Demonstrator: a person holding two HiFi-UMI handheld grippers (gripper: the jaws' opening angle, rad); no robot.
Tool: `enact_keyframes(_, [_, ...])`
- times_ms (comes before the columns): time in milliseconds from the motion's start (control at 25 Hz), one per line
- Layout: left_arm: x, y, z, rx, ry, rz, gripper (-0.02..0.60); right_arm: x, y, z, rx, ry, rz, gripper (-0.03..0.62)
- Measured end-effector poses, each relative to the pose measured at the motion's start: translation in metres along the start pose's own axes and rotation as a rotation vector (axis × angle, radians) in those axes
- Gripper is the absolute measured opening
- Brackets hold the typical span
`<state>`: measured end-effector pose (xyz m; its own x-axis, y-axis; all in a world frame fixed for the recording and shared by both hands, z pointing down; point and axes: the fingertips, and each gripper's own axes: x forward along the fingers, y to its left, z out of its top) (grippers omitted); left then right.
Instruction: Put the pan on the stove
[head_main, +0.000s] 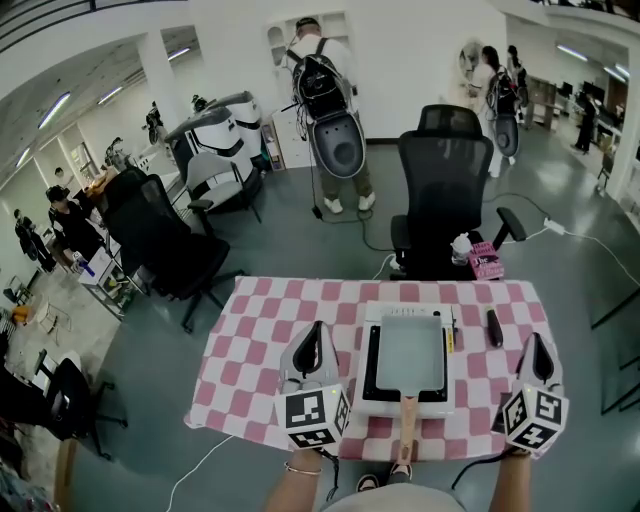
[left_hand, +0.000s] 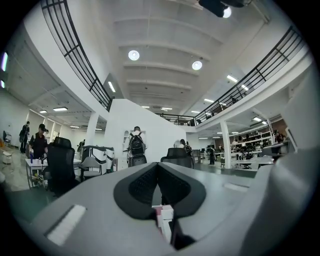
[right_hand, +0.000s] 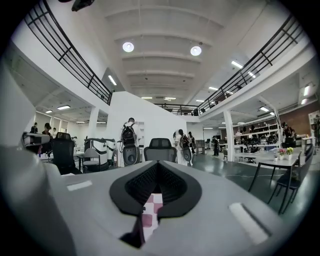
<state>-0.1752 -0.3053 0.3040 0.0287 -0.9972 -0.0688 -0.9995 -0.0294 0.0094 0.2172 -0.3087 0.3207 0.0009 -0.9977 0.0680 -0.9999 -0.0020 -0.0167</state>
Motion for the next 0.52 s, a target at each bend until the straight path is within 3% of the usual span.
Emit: enact_keyframes(520, [0.0012, -0.0022, -0.0084, -0.011, 0.027, -0.001, -0.003, 0.0032, -0.0006, -0.0023, 0.006, 0.004, 0.009, 0.009])
